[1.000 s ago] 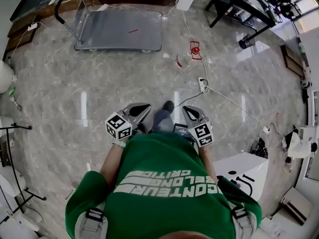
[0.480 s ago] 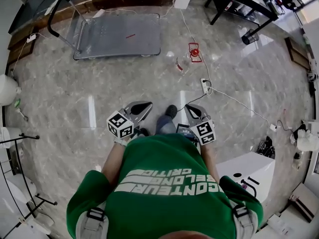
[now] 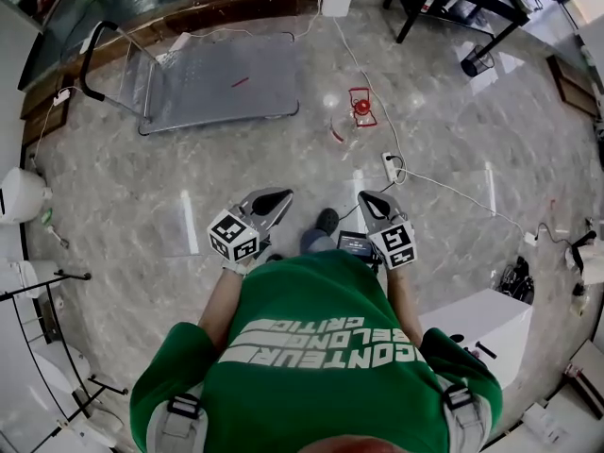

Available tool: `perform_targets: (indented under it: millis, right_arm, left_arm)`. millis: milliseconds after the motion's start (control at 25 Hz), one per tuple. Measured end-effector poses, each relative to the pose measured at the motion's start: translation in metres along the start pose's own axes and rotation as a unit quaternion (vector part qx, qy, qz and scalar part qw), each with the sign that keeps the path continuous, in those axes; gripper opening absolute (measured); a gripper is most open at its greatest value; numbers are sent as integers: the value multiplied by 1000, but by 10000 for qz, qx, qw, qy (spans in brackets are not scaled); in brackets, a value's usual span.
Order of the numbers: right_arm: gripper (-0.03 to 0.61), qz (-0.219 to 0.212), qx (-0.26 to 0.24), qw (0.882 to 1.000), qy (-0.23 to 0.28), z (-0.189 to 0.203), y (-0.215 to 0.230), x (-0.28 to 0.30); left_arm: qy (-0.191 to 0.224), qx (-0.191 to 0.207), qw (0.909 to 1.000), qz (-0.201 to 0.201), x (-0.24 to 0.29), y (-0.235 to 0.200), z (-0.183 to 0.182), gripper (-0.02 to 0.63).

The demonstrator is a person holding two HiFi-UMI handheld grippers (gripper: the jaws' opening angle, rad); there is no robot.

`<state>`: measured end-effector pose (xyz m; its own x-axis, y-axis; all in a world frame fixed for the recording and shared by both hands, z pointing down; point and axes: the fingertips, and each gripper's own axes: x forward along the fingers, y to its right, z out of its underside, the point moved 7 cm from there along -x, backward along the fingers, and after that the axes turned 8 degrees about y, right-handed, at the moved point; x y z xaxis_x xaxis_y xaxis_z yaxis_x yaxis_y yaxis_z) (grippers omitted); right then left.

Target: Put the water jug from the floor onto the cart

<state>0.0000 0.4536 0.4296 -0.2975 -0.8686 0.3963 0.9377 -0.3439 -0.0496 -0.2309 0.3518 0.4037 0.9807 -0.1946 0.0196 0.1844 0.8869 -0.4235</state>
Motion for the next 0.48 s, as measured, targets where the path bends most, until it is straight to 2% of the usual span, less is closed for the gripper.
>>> perform_targets:
  millis: [240, 480]
  right_arm:
    - [-8, 10, 179, 9998, 1, 9, 59, 3]
    - [-8, -83, 145, 9998, 79, 13, 107, 4]
  left_arm:
    - [-125, 101, 9999, -52, 56, -4, -7, 11]
    - [-170, 174, 9997, -72, 103, -1, -11, 11]
